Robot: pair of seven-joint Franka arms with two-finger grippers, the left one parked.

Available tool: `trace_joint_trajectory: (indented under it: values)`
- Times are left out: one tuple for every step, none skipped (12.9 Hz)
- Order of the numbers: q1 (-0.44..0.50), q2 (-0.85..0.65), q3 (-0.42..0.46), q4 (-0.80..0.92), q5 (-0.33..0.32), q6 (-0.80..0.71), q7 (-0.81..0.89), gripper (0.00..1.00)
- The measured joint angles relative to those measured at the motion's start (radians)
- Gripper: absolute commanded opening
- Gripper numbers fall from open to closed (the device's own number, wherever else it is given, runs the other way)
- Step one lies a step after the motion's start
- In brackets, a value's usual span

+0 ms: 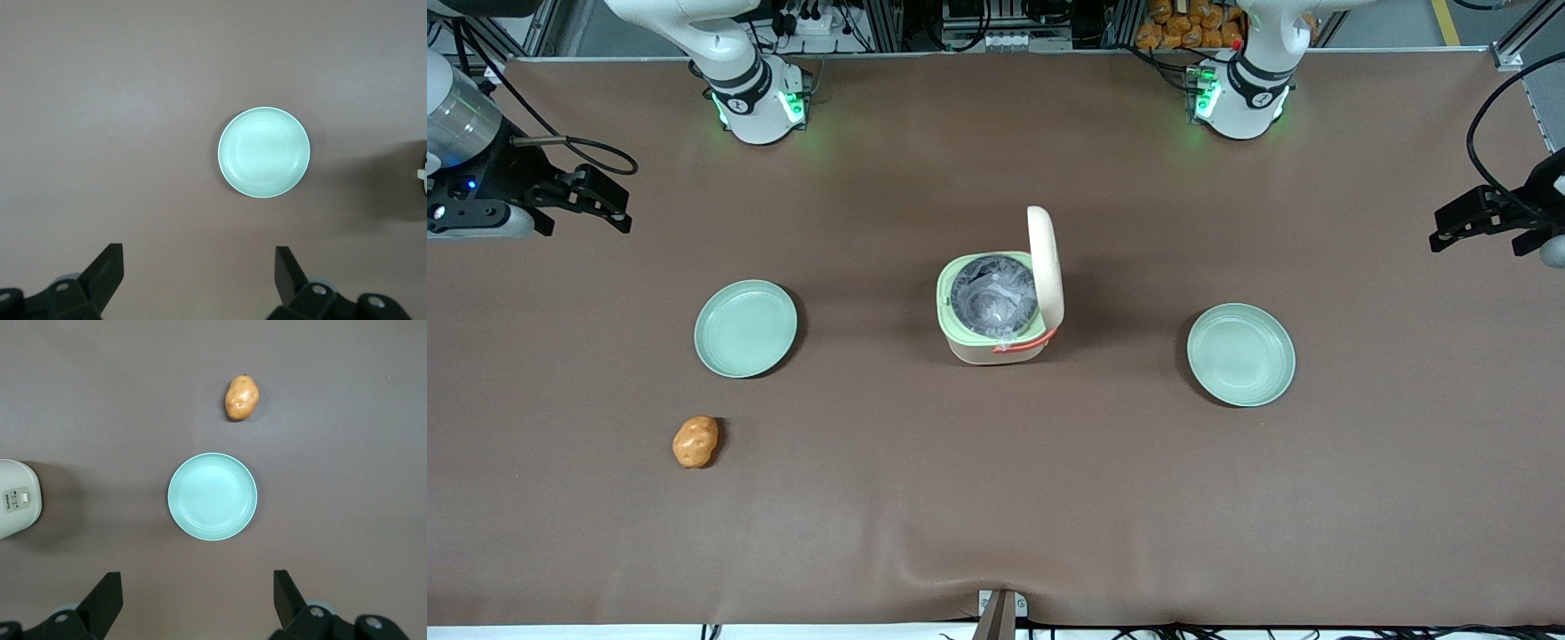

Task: Press rice cooker button with right arm

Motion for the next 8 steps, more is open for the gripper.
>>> trace_joint_trajectory:
  values:
    - [0.0, 0.0, 0.0, 0.0, 0.0, 0.0, 0.001, 1.0]
    - [0.0, 0.0, 0.001, 0.0, 0.0, 0.0, 0.003, 1.0]
    - [0.0, 0.0, 0.001, 0.0, 0.0, 0.0, 0.007, 1.0]
    - [0.0, 0.0, 0.001, 0.0, 0.0, 0.0, 0.01, 1.0]
    - [0.0, 0.0, 0.001, 0.0, 0.0, 0.0, 0.012, 1.0]
    - [0.0, 0.0, 0.002, 0.0, 0.0, -0.002, 0.012, 1.0]
    - [0.001, 0.0, 0.003, 0.0, 0.0, -0.004, 0.012, 1.0]
    - [0.002, 0.0, 0.005, 0.0, 0.0, -0.005, 0.012, 1.0]
